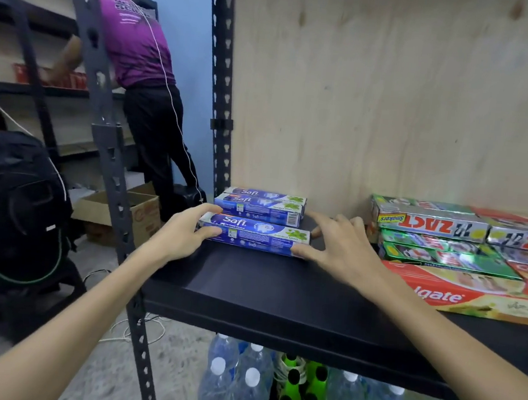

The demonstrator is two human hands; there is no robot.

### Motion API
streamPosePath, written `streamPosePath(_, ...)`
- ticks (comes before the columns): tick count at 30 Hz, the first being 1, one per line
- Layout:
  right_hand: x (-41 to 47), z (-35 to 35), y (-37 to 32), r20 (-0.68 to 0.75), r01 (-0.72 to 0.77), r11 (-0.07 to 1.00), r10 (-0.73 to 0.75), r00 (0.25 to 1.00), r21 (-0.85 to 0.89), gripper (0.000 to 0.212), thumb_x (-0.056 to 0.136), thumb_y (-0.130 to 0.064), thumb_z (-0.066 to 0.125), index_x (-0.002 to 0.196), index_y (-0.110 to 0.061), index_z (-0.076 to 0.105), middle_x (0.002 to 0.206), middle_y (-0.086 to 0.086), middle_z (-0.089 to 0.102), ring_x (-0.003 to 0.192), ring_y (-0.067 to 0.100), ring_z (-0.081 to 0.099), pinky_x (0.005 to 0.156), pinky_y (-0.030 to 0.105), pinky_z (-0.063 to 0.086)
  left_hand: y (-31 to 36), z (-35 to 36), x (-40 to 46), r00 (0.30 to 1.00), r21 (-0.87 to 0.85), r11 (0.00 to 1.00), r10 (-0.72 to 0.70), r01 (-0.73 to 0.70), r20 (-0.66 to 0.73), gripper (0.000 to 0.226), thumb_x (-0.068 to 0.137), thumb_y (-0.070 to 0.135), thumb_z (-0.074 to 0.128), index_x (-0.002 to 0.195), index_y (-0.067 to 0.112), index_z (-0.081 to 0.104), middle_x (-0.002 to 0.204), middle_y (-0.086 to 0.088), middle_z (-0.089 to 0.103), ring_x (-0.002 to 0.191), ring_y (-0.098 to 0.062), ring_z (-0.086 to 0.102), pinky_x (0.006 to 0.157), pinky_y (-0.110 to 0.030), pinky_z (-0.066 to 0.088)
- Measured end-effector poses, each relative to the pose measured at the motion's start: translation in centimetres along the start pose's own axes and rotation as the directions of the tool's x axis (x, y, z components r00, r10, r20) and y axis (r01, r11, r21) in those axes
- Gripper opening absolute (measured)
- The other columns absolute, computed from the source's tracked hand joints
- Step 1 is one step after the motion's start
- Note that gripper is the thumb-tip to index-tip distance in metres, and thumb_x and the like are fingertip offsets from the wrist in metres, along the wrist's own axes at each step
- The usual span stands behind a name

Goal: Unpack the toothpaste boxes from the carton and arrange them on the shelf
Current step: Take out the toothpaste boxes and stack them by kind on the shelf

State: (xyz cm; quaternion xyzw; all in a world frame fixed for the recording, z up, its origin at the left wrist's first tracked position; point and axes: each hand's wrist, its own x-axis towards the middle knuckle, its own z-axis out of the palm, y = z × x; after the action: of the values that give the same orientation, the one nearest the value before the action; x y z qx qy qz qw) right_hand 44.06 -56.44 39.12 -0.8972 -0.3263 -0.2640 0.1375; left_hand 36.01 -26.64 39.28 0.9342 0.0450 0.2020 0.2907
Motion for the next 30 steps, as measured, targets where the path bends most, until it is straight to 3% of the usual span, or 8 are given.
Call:
streamPosePath(3, 0.0, 1.3, 0.2, -0.008, -0.029, 0.994, 0.030, 1.000, 0.104, 0.067, 0.090, -0.064, 0.056, 0.145, -0.027, 0.046, 0.118, -0.001, 0.068, 0.116, 0.023, 0.051, 0.089, 0.035, 0.026, 0.0, 0.3, 0.2, 0.999, -0.008, 1.000, -0.020, 0.019, -0.050, 0.045, 0.097, 0.027, 0.066, 0.140, 0.022, 0.053, 0.122, -0.001, 0.063, 0.101, -0.015, 0.056, 0.085, -0.024, 0.038)
streamPosePath(9, 0.6, 3.1, 0.3, -0.053, -0.071, 0.987, 0.079, 0.995, 0.141, 0.060, 0.093, -0.058, 0.057, 0.142, -0.026, 0.046, 0.119, 0.000, 0.068, 0.114, 0.023, 0.050, 0.080, 0.033, 0.020, 0.2, 1.1, 0.7, 0.992, -0.042, 0.997, -0.074, 0.070, -0.103, 0.053, 0.097, 0.024, 0.066, 0.145, 0.013, 0.047, 0.137, -0.004, 0.061, 0.107, -0.006, 0.050, 0.085, -0.014, 0.032)
streamPosePath(13, 1.0, 3.0, 0.6, -0.021, -0.119, 0.976, 0.125, 0.992, 0.180, 0.059, 0.094, -0.056, 0.057, 0.141, -0.023, 0.045, 0.121, -0.001, 0.066, 0.115, 0.023, 0.045, 0.092, 0.036, 0.027, 0.1, 0.9, 1.5, 0.989, -0.019, 0.994, -0.112, 0.111, -0.097, 0.061, 0.095, 0.028, 0.070, 0.147, 0.011, 0.045, 0.141, -0.006, 0.058, 0.123, -0.018, 0.055, 0.089, -0.017, 0.033)
streamPosePath(17, 2.0, 3.7, 0.7, -0.022, -0.116, 0.979, 0.121, 0.992, 0.165, 0.061, 0.093, -0.059, 0.056, 0.142, -0.025, 0.044, 0.120, 0.001, 0.065, 0.115, 0.023, 0.046, 0.089, 0.036, 0.025, -0.1, 1.3, 2.7, 0.980, -0.022, 0.986, -0.165, 0.163, -0.115, 0.064, 0.094, 0.031, 0.070, 0.147, 0.008, 0.044, 0.141, -0.010, 0.058, 0.127, -0.024, 0.054, 0.094, -0.026, 0.038)
streamPosePath(20, 3.0, 4.6, 0.7, -0.002, -0.138, 0.976, 0.140, 0.990, 0.170, 0.060, 0.094, -0.058, 0.055, 0.141, -0.024, 0.043, 0.121, 0.002, 0.064, 0.113, 0.025, 0.044, 0.092, 0.037, 0.027, 0.2, 1.7, 3.5, 0.972, -0.016, 0.982, -0.189, 0.189, -0.142, 0.055, 0.097, 0.030, 0.067, 0.143, 0.006, 0.048, 0.136, -0.012, 0.060, 0.120, -0.025, 0.056, 0.086, -0.026, 0.036)
streamPosePath(23, 4.0, 5.4, 0.5, -0.013, -0.141, 0.975, 0.145, 0.989, 0.169, 0.058, 0.095, -0.057, 0.054, 0.141, -0.023, 0.041, 0.117, 0.002, 0.066, 0.110, 0.025, 0.045, 0.088, 0.036, 0.027, 0.2, 2.0, 4.2, 0.967, -0.029, 0.980, -0.201, 0.199, -0.157, 0.043, 0.098, 0.027, 0.064, 0.135, 0.006, 0.053, 0.132, -0.011, 0.063, 0.104, -0.015, 0.051, 0.082, -0.026, 0.036)
streamPosePath(26, 4.7, 5.8, 0.4, -0.018, -0.142, 0.973, 0.147, 0.989, 0.182, 0.057, 0.097, -0.054, 0.053, 0.142, -0.021, 0.040, 0.115, 0.003, 0.067, 0.110, 0.025, 0.045, 0.082, 0.034, 0.021, -0.1, 2.2, 4.8, 0.966, -0.051, 0.980, -0.199, 0.193, -0.167, 0.038, 0.099, 0.026, 0.063, 0.133, 0.010, 0.055, 0.130, -0.008, 0.064, 0.100, -0.011, 0.050, 0.082, -0.025, 0.036)
streamPosePath(30, 4.5, 6.3, 0.4, -0.037, -0.142, 0.974, 0.151, 0.988, 0.174, 0.058, 0.097, -0.055, 0.048, 0.144, -0.023, 0.038, 0.111, 0.000, 0.067, 0.110, 0.023, 0.042, 0.090, 0.035, 0.025, -0.6, 2.6, 5.1, 0.963, -0.102, 0.977, -0.201, 0.185, -0.178, 0.036, 0.098, 0.026, 0.064, 0.132, 0.014, 0.057, 0.123, -0.003, 0.065, 0.099, -0.010, 0.052, 0.082, -0.025, 0.036)
